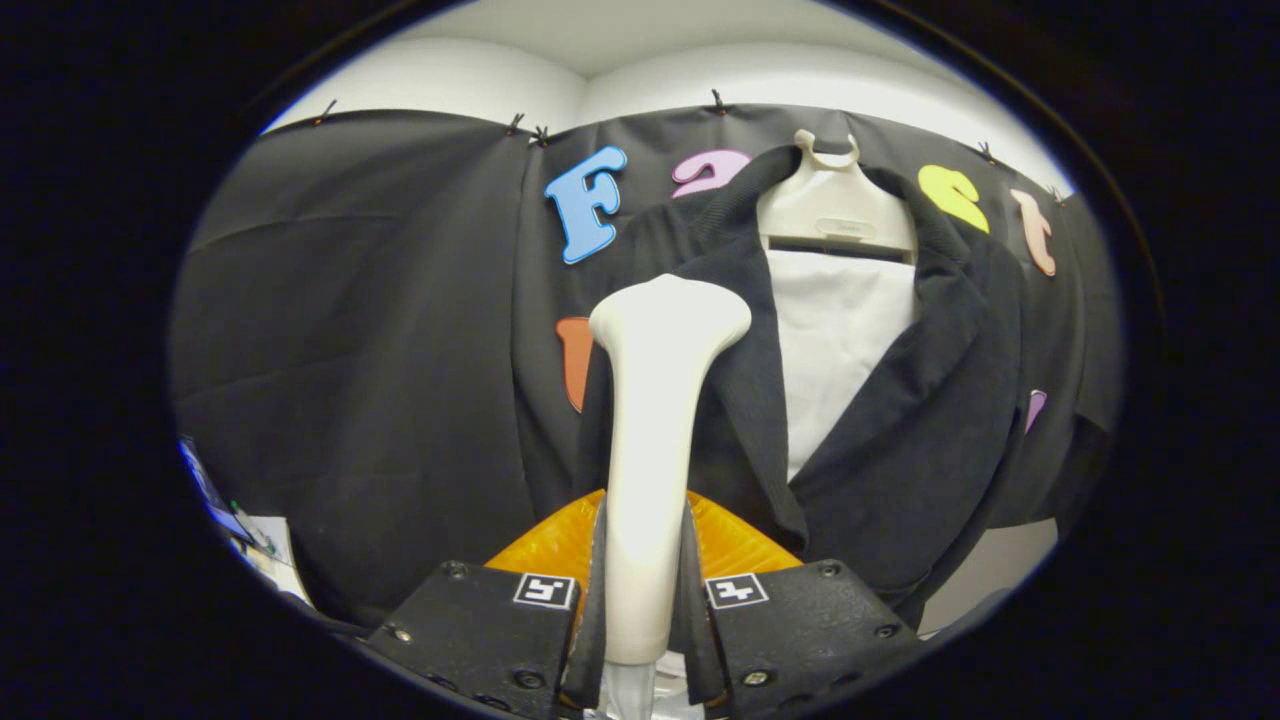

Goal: Iron the clothes twice with a garment steamer, once on the left side and once on the right side.

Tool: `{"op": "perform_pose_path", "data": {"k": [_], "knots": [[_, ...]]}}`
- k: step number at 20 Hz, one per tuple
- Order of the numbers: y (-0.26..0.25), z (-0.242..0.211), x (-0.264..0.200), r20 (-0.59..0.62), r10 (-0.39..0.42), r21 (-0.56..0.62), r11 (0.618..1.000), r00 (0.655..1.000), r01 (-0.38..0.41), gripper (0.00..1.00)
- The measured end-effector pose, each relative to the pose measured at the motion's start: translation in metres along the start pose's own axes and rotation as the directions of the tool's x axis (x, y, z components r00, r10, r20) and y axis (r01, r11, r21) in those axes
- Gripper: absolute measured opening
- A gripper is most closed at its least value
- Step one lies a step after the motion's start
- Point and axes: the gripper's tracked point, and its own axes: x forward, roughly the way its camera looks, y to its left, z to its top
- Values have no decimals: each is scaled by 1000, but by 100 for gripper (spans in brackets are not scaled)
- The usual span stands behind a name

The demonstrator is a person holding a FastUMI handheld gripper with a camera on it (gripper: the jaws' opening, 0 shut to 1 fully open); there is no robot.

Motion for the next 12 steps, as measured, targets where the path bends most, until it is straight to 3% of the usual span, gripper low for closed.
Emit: {"op": "perform_pose_path", "data": {"k": [12], "knots": [[-13, -34, -4, -62, 9, 47, 999, 998, -6, 34]]}}
